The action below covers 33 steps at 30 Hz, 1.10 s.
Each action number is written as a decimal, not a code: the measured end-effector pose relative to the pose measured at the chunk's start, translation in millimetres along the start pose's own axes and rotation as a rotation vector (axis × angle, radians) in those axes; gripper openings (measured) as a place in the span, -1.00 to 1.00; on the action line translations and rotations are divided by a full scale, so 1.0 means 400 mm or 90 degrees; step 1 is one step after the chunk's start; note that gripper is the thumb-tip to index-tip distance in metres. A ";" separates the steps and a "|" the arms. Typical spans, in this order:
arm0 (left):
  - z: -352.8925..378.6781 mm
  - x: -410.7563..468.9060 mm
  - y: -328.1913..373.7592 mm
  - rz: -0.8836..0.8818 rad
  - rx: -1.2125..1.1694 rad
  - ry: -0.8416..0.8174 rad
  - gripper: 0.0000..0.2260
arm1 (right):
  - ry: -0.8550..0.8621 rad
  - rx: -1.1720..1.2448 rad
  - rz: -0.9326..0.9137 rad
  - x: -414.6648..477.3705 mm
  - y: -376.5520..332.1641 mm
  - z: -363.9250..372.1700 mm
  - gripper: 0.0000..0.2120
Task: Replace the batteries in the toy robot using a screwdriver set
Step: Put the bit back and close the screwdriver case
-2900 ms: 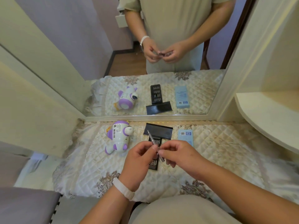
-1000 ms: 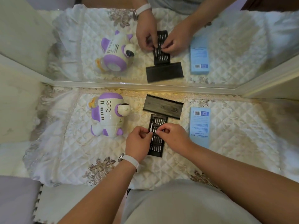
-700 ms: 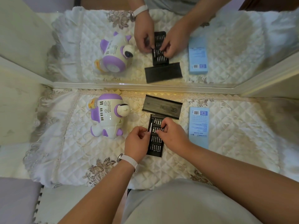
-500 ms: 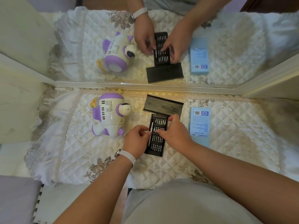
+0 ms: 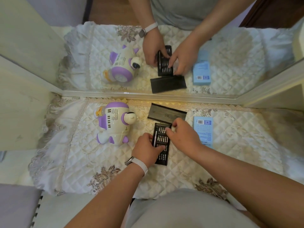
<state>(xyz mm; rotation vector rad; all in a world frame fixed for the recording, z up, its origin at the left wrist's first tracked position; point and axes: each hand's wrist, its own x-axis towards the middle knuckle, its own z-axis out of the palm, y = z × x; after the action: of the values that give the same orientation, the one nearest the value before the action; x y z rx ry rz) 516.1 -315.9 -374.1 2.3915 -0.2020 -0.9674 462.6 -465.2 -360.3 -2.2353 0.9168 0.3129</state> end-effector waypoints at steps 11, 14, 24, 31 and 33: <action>-0.022 -0.010 0.004 -0.016 -0.077 -0.039 -0.61 | -0.058 -0.256 -0.214 0.158 -0.001 -0.077 -0.56; -0.036 -0.016 -0.014 -0.023 -0.118 -0.072 -0.82 | -0.099 -0.197 -0.160 0.171 -0.009 -0.083 -0.66; -0.090 -0.103 0.005 -0.027 -0.283 -0.009 -0.74 | -0.213 0.446 0.055 0.029 0.000 -0.134 -0.76; -0.145 -0.192 0.108 0.053 -0.388 0.057 -0.74 | -0.324 0.968 0.127 -0.110 0.060 -0.206 -0.50; -0.164 -0.220 0.149 0.072 -0.426 0.072 -0.76 | -0.346 1.048 0.099 -0.145 0.057 -0.230 -0.47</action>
<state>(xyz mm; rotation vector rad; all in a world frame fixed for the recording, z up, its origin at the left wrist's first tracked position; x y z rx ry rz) 500.3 -308.6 -250.5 1.7885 0.0311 -0.7011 401.5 -509.0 -278.3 -0.5187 0.5987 0.1064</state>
